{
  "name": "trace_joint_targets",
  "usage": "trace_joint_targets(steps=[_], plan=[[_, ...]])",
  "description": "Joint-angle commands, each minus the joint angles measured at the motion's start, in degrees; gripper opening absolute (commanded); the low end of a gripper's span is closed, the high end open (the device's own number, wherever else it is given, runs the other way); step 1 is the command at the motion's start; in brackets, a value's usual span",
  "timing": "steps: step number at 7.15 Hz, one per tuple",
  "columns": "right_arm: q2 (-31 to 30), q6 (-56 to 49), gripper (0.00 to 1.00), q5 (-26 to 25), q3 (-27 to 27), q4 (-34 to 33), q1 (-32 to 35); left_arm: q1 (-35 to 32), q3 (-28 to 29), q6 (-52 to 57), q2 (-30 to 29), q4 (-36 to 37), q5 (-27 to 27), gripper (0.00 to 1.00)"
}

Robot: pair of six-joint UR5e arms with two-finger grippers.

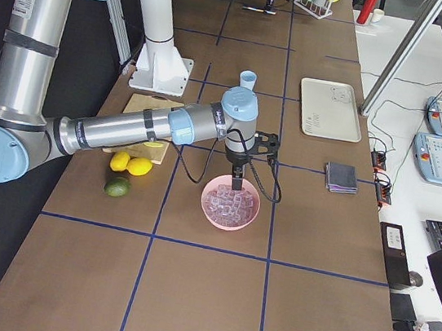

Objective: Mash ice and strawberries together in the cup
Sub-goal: 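Lay the muddler on the table and open the left gripper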

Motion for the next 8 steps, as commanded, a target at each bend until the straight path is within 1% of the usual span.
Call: trace_joint_targets(steps=[1, 2, 3, 4, 5, 6, 7, 8], plan=[[0.1, 0.0, 1.0, 0.0, 0.0, 0.0, 0.0, 1.0, 0.4, 0.0, -0.3, -0.1, 0.0, 0.02], [0.1, 0.0, 1.0, 0.0, 0.0, 0.0, 0.0, 1.2, 0.5, -0.1, -0.3, -0.1, 0.0, 0.06], [0.1, 0.0, 1.0, 0.0, 0.0, 0.0, 0.0, 1.2, 0.5, -0.2, -0.3, -0.1, 0.0, 0.16], [0.1, 0.0, 1.0, 0.0, 0.0, 0.0, 0.0, 1.2, 0.9, -0.3, -0.9, 0.0, 0.0, 0.59], [0.1, 0.0, 1.0, 0.0, 0.0, -0.1, 0.0, 1.2, 1.2, -0.3, -0.9, 0.0, 0.0, 0.75], [0.1, 0.0, 1.0, 0.0, 0.0, -0.1, 0.0, 1.2, 1.2, -0.4, -0.9, -0.1, 0.0, 0.94], [0.1, 0.0, 1.0, 0.0, 0.0, -0.1, 0.0, 1.2, 0.8, -0.5, -0.8, -0.2, 0.0, 1.0], [0.1, 0.0, 1.0, 0.0, -0.2, -0.1, 0.0, 0.9, -2.8, 0.0, 0.1, -0.1, -0.8, 1.0]])
